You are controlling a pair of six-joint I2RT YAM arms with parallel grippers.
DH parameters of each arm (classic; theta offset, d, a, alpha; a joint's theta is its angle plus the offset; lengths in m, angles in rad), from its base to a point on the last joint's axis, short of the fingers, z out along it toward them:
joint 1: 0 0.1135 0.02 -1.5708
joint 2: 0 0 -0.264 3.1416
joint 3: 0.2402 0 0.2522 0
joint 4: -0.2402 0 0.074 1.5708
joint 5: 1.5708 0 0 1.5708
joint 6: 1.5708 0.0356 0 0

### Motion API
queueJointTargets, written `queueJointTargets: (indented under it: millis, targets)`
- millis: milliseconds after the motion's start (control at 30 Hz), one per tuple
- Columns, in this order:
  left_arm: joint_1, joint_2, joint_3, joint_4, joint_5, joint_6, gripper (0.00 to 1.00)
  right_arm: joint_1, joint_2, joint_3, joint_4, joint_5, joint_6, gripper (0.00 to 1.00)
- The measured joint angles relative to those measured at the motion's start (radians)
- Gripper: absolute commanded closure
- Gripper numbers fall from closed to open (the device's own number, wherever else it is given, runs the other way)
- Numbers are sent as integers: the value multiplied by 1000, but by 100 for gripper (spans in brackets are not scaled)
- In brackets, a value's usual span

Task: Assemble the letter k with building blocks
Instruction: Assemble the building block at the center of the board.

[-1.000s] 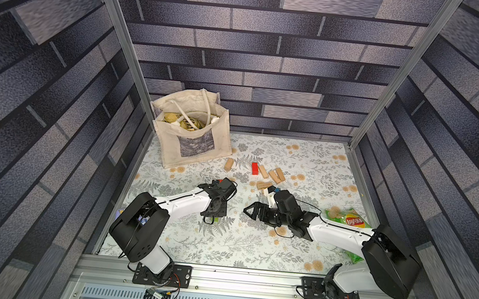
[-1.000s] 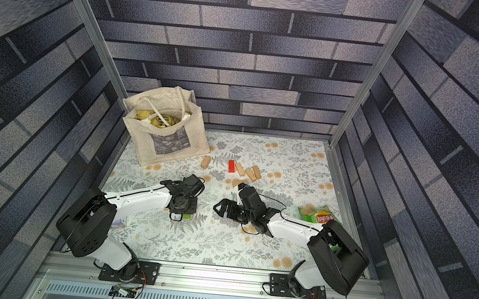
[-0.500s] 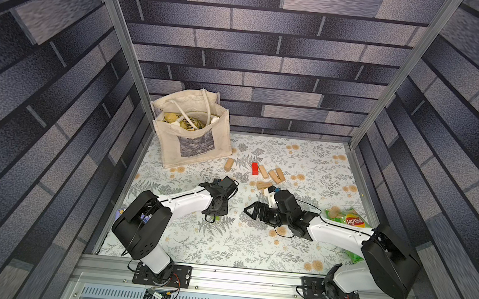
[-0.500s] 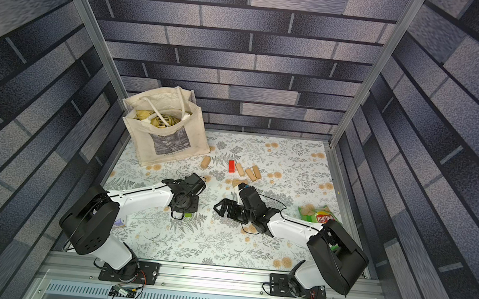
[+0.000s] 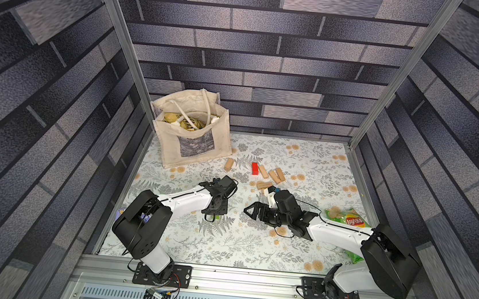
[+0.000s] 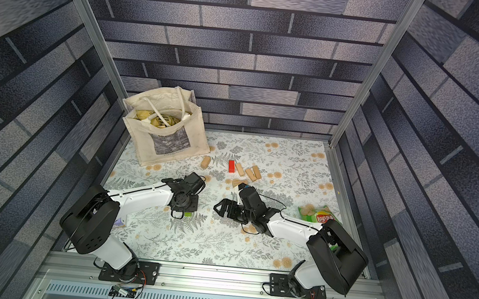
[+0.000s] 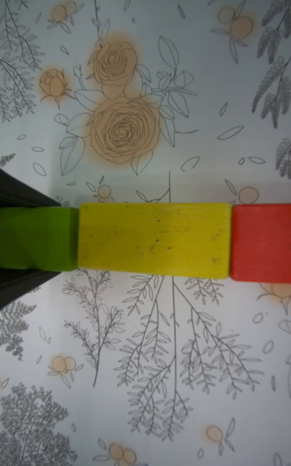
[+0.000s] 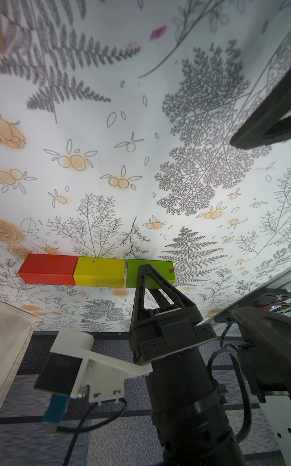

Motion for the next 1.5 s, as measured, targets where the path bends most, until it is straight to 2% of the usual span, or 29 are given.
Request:
queueJointTargets:
  millis: [1033, 1167, 1500]
  targets:
    - [2, 3, 7, -17, -1, 3, 69, 0, 3, 0, 22, 0, 0, 0]
    - [2, 3, 7, -21, -3, 4, 65, 0, 7, 0, 23, 0, 0, 0]
    - [3, 3, 8, -21, -3, 5, 67, 0, 11, 0, 23, -3, 0, 0]
